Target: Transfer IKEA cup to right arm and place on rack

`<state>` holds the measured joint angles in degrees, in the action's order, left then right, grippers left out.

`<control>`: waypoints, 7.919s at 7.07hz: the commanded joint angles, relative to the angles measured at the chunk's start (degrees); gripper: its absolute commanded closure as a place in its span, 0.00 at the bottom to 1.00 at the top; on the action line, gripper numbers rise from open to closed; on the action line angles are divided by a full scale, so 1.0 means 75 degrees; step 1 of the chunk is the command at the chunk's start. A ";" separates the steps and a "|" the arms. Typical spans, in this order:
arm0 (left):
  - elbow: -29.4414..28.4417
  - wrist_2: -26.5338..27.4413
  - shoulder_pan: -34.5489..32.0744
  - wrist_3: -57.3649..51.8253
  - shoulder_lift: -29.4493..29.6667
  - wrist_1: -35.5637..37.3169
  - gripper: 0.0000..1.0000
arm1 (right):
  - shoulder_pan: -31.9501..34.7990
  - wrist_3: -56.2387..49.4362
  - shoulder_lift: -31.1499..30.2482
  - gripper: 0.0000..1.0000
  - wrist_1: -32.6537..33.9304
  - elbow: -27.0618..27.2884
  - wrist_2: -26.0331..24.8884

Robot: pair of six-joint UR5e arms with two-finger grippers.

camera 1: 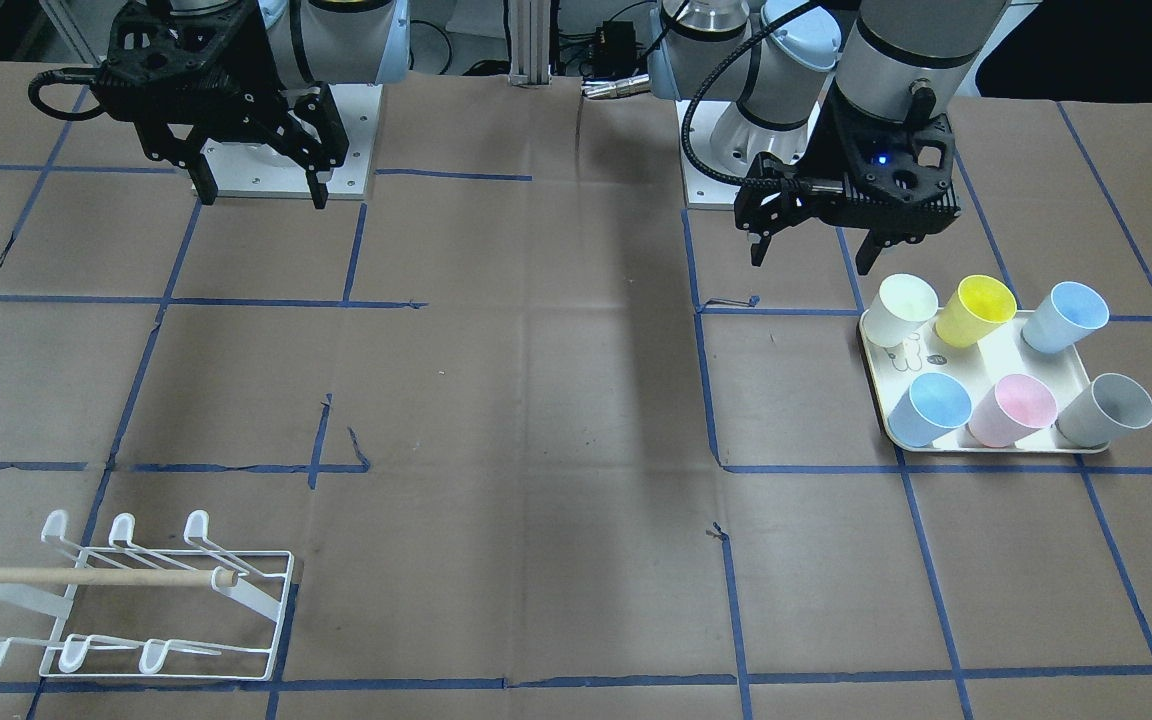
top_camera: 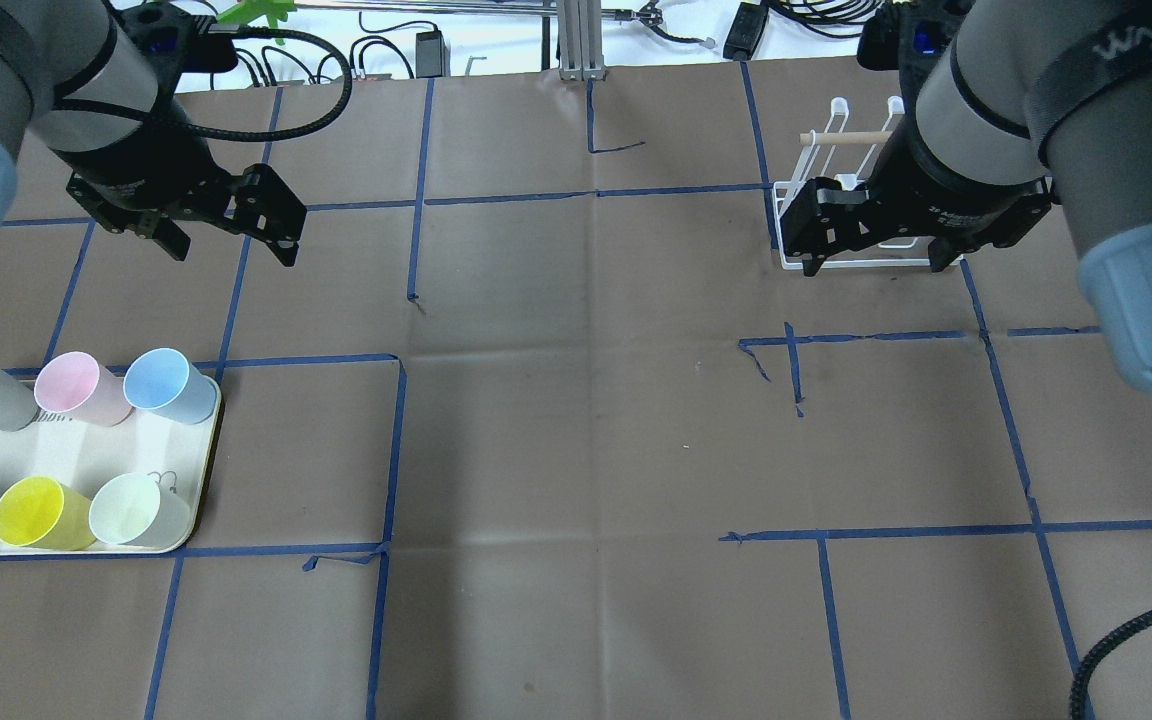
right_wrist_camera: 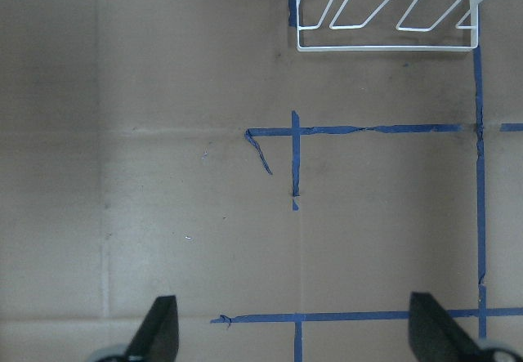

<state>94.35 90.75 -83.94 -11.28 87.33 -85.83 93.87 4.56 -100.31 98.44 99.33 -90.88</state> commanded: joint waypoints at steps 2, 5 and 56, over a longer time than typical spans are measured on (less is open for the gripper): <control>0.0637 0.0017 0.1251 -0.1176 -0.0194 0.0076 0.01 | 0.0000 0.0013 0.0003 0.00 0.0000 0.0010 0.0012; 0.1025 0.0018 0.2844 -0.2476 -0.0206 0.0204 0.02 | -0.0023 0.0025 0.0015 0.00 0.0000 0.0010 0.0035; 0.4319 -0.9429 -0.0183 -0.1087 0.2511 1.4103 0.99 | 0.0024 1.0724 -0.0023 0.00 1.0195 0.4607 0.4816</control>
<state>126.57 19.35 -82.23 -28.10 104.76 9.88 94.01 84.94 -103.00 174.81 136.13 -54.85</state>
